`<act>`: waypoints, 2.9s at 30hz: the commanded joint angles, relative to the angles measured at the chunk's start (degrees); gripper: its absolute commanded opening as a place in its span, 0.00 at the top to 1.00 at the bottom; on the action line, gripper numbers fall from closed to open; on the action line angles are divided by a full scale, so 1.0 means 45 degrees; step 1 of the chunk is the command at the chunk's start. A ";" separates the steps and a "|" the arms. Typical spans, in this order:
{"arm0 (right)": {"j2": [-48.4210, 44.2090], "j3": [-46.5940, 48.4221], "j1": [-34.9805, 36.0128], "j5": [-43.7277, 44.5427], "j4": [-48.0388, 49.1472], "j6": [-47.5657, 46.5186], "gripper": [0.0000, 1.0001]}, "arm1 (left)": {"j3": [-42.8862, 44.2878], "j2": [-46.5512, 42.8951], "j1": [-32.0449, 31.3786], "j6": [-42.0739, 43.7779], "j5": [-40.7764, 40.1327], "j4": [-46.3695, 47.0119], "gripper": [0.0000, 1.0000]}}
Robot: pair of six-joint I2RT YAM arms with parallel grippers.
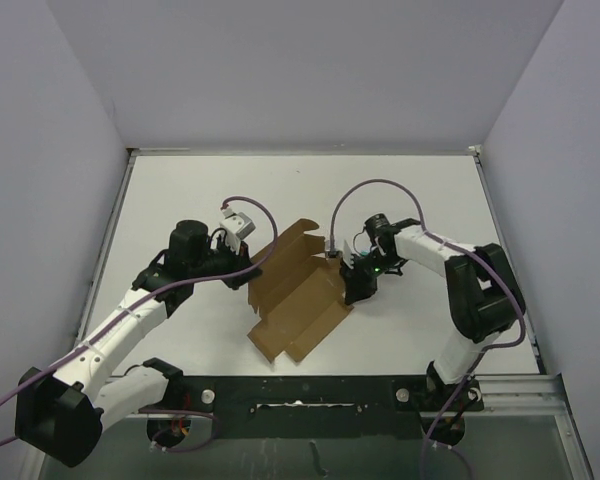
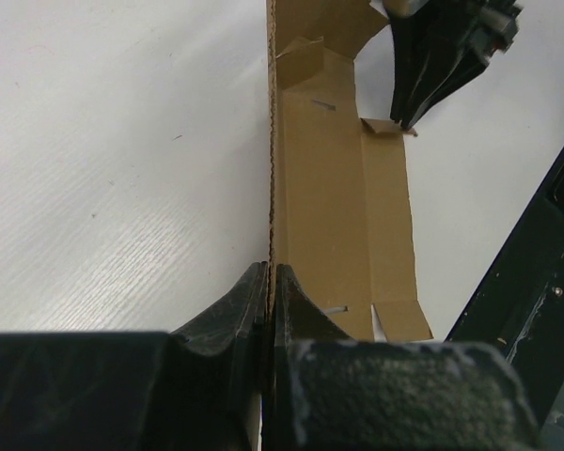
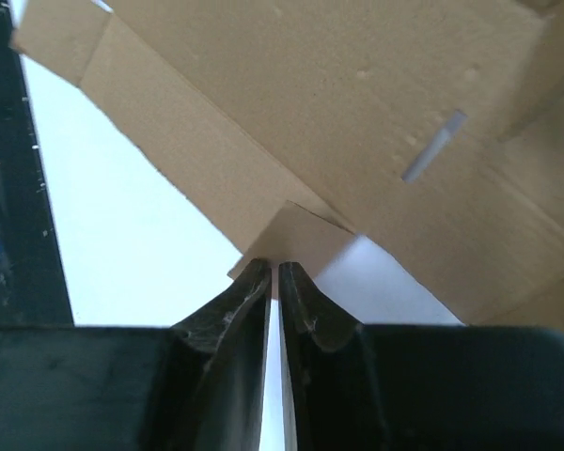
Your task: Fold the paper box
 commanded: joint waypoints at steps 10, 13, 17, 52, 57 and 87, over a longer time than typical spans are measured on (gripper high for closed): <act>-0.4528 0.0085 -0.4063 -0.2981 0.1417 0.1131 0.37 | 0.1522 -0.0300 -0.0023 0.1912 0.0896 -0.0406 1.00; -0.4228 0.0045 -0.4360 -0.2282 0.2463 0.1955 0.25 | 0.1877 -0.0311 -0.0050 0.2214 0.1071 -0.0728 1.00; -0.3387 0.0351 -0.3795 -0.1759 0.2491 0.2160 0.22 | 0.2209 -0.0308 -0.0042 0.2428 0.1217 -0.0988 1.00; -0.3966 -0.3186 -0.2967 -0.1594 1.0431 0.5111 1.00 | 0.5619 0.2253 -0.0511 0.4039 0.2346 -0.3963 1.00; -0.3761 -0.3449 -0.2955 -0.1792 1.0492 0.4732 1.00 | 0.4963 0.2568 -0.0511 0.2900 0.2527 -0.3941 1.00; -0.3245 -0.1128 -0.3151 -0.5512 0.3456 -0.0125 0.47 | 0.3719 0.2100 -0.0530 0.1300 0.1892 -0.2858 1.00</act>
